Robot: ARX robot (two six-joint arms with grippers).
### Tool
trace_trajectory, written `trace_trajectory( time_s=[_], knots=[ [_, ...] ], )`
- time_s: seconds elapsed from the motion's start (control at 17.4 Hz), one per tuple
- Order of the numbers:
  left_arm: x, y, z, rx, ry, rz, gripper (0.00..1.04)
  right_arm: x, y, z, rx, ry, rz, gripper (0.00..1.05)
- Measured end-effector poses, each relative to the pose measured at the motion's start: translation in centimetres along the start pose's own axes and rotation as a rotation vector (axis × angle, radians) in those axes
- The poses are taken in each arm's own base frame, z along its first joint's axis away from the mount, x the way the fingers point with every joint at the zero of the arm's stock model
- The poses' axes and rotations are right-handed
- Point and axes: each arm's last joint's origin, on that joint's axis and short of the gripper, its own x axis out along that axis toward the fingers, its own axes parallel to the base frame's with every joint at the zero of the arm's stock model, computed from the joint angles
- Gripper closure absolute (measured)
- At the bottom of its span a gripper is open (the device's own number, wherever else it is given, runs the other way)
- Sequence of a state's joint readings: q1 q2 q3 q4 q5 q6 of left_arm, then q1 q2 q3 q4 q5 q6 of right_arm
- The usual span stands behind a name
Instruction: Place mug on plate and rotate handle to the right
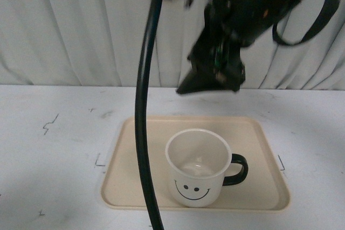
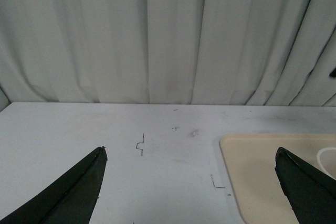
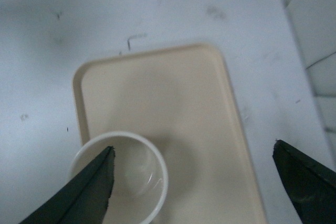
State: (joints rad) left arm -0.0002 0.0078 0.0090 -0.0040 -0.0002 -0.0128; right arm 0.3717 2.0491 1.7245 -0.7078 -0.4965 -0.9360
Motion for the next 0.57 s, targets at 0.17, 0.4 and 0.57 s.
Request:
trace_trajectory(
  time_s=[0.17, 0.4, 0.57],
  knots=[
    [0.0, 0.0, 0.0, 0.0, -0.001, 0.0, 0.07, -1.5, 1.3, -0.2, 0.152, -0.109, -0.719, 0.27],
    [0.0, 0.0, 0.0, 0.002, 0.0, 0.0, 0.07, -7.2, 9.0, -10.5, 0.68, -0.578, -1.27, 0.79],
    [0.0, 0.0, 0.0, 0.002, 0.0, 0.001, 0.07, -7.9, 12.6, -12.6, 0.692, -0.612, -1.21, 1.03]
  ],
)
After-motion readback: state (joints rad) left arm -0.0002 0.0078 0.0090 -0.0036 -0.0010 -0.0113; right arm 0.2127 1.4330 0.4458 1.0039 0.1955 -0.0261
